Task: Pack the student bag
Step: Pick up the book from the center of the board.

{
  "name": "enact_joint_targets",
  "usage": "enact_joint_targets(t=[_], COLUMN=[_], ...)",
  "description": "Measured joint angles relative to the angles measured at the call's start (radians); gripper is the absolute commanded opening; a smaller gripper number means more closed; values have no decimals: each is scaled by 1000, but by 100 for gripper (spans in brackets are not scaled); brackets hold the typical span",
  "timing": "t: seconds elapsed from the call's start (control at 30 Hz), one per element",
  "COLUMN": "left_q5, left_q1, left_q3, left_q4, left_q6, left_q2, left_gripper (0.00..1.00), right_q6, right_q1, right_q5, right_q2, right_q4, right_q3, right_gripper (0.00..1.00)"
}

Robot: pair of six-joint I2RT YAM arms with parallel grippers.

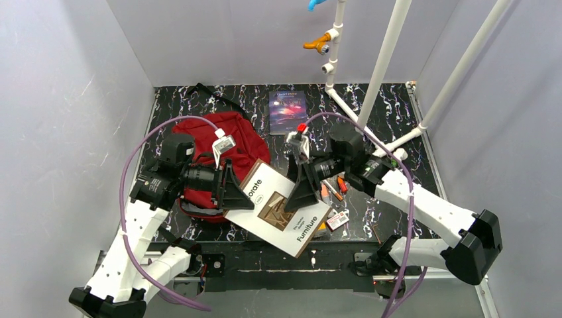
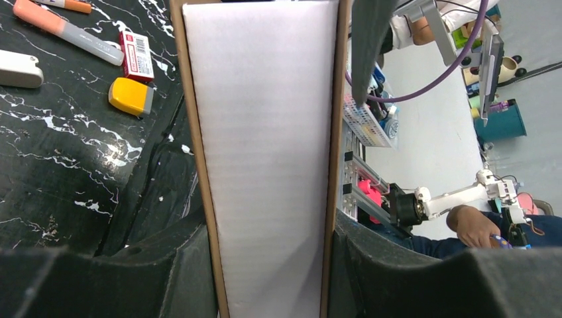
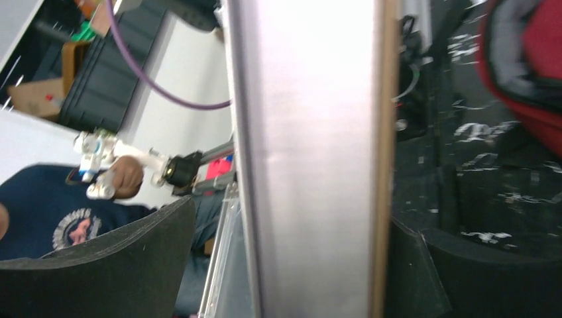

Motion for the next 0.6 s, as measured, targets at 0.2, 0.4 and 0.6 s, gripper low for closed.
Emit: enact_joint_targets(t=[0.2,0.4,0.6], left_q5=[15,10,-26], left_q1=[-2,-4,-7], left_q3=[-11,-25,-60], left_q4=[4,13,25], left_q6=[0,-13,-26], left_q2=[-1,-23,-77], left_gripper=[0,0,0], right_q6=[58,77,100], right_q1=[69,64,49], right_q5=[-33,-13,24], right_q2=[-3,-36,-56], right_q4=[79,109,161], right_q3=[-59,-101,-155], right_gripper=[79,67,37])
